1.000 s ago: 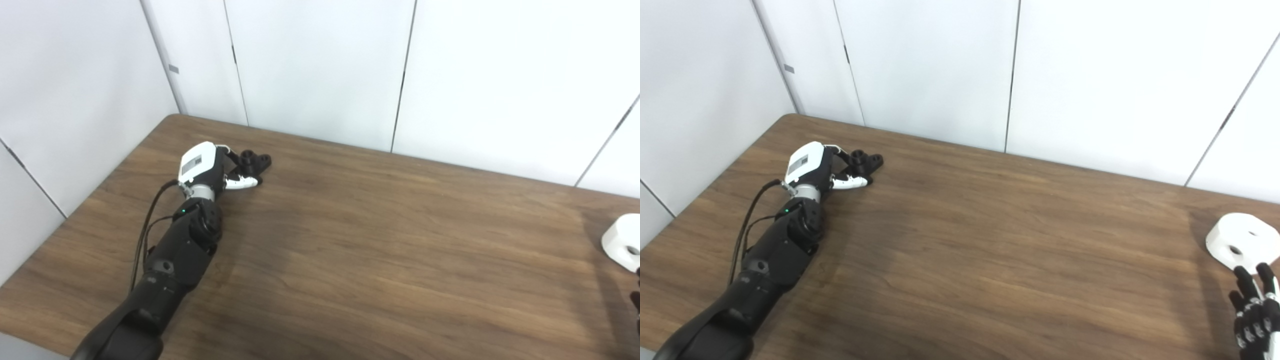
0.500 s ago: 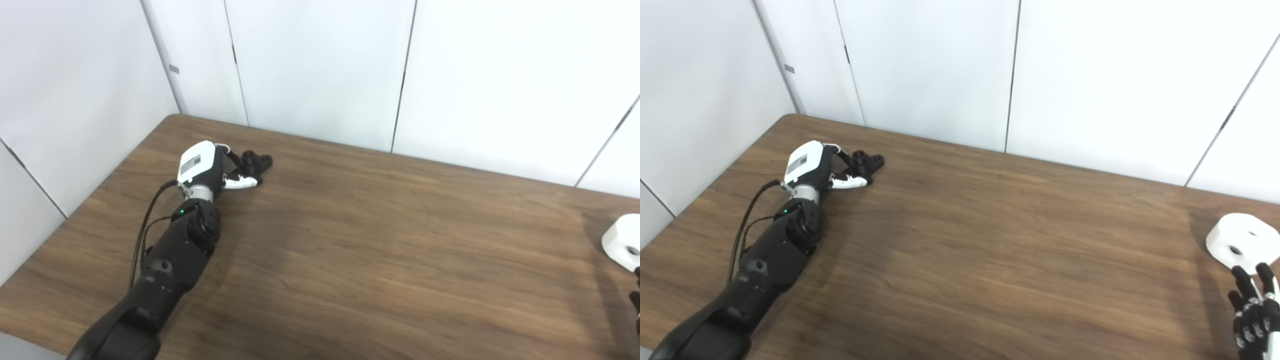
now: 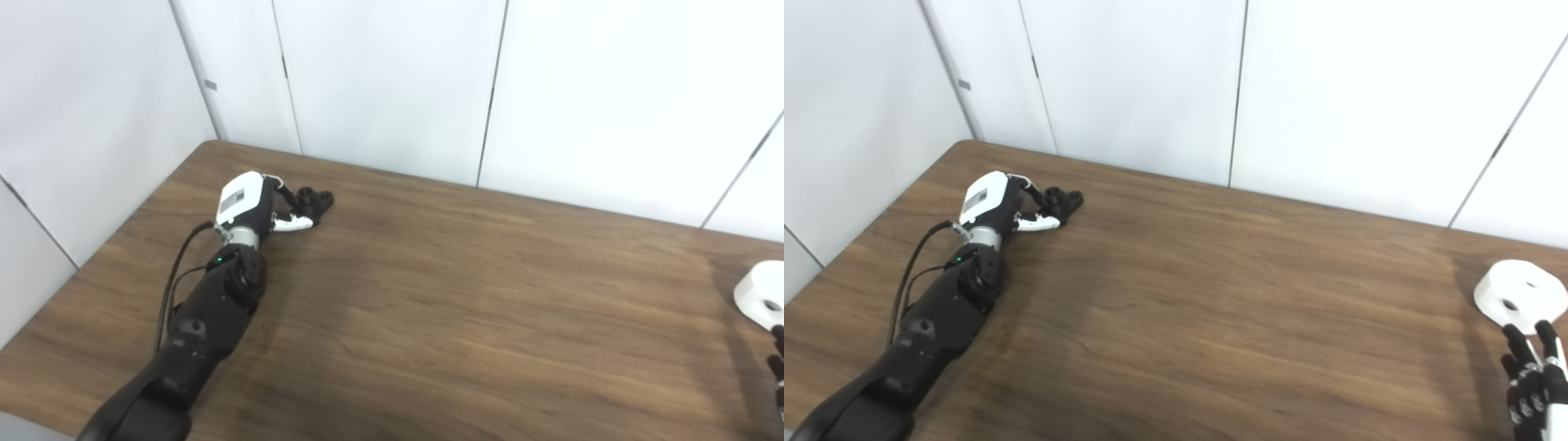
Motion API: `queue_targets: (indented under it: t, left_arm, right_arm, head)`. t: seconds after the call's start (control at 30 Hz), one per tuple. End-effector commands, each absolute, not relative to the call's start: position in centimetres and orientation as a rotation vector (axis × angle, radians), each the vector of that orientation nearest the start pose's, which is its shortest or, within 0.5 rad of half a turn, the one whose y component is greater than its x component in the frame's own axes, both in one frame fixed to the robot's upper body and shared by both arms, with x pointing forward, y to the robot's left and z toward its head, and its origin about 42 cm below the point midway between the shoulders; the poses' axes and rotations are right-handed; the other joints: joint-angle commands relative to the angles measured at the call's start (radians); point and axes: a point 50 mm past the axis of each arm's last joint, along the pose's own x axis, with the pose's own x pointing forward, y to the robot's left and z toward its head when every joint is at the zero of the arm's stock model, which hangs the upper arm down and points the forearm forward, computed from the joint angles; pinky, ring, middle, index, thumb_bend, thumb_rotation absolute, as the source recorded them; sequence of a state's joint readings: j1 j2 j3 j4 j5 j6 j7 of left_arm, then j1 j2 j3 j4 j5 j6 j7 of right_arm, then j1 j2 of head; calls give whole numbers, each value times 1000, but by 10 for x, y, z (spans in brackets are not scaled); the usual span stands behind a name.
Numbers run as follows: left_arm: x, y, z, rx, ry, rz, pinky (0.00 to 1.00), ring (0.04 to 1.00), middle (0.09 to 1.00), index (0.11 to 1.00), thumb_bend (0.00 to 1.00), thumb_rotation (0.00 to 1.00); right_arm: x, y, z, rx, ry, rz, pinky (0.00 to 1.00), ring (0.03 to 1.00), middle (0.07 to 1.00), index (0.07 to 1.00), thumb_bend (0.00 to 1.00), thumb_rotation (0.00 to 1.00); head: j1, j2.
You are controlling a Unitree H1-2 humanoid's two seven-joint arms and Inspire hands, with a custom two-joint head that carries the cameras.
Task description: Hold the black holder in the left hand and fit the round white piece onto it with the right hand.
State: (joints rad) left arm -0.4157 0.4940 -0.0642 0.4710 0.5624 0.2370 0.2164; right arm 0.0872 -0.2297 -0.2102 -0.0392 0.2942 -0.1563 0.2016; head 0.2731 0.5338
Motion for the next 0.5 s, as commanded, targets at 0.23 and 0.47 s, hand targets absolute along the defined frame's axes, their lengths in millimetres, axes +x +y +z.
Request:
queue_targets:
  t: [0.23,0.47]
  left_arm:
    - [404,361,180,1046,57,245,777,862,771,486,519,45]
    - [387,311,182,1006,-15,66,761,863,774,486,520,45]
  right_arm:
    - [235,-323,95,52,-111,-27,1000,976,914,1000,638,907]
    - [235,-318,96,52,-109,-33,1000,965,900,1000,638,877]
  head:
    - [-26,0]
    - [-46,5]
